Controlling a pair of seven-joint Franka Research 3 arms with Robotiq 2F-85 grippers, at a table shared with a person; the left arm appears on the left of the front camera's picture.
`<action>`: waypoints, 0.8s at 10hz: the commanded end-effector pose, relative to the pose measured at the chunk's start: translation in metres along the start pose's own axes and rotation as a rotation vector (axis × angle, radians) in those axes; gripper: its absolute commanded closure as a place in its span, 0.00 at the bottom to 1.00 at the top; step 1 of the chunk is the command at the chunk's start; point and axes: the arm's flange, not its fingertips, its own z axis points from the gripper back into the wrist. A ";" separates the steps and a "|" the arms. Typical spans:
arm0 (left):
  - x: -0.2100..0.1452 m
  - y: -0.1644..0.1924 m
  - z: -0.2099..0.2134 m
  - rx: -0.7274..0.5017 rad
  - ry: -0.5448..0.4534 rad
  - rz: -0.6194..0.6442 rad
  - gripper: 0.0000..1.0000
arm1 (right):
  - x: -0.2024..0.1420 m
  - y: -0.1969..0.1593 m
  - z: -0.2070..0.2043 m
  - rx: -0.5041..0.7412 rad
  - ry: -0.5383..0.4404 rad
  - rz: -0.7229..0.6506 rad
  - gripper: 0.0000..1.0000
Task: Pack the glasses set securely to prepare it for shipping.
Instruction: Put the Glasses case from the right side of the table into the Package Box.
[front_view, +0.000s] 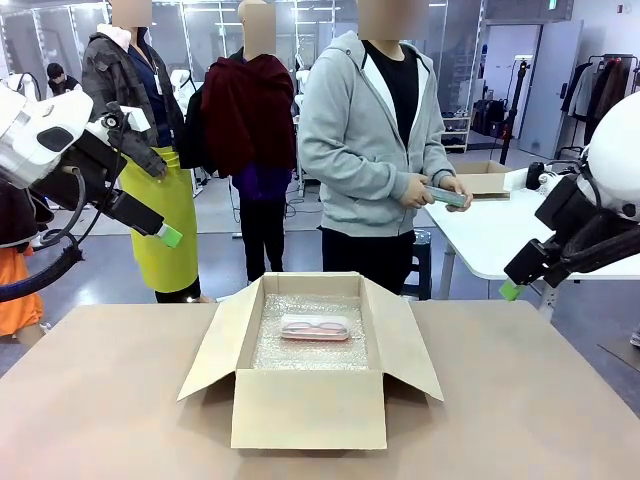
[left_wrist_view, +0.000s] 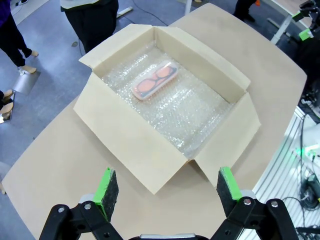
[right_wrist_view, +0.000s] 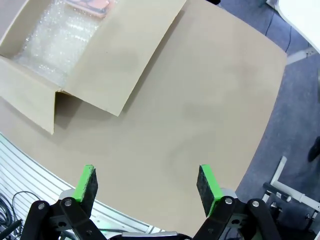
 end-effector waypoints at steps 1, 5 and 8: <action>-0.001 0.001 0.001 -0.010 -0.019 -0.004 0.00 | -0.003 0.001 -0.002 -0.020 -0.009 -0.006 0.00; -0.001 0.001 0.001 -0.010 -0.019 -0.004 0.00 | -0.003 0.001 -0.002 -0.020 -0.009 -0.006 0.00; -0.001 0.001 0.001 -0.010 -0.019 -0.004 0.00 | -0.003 0.001 -0.002 -0.020 -0.009 -0.006 0.00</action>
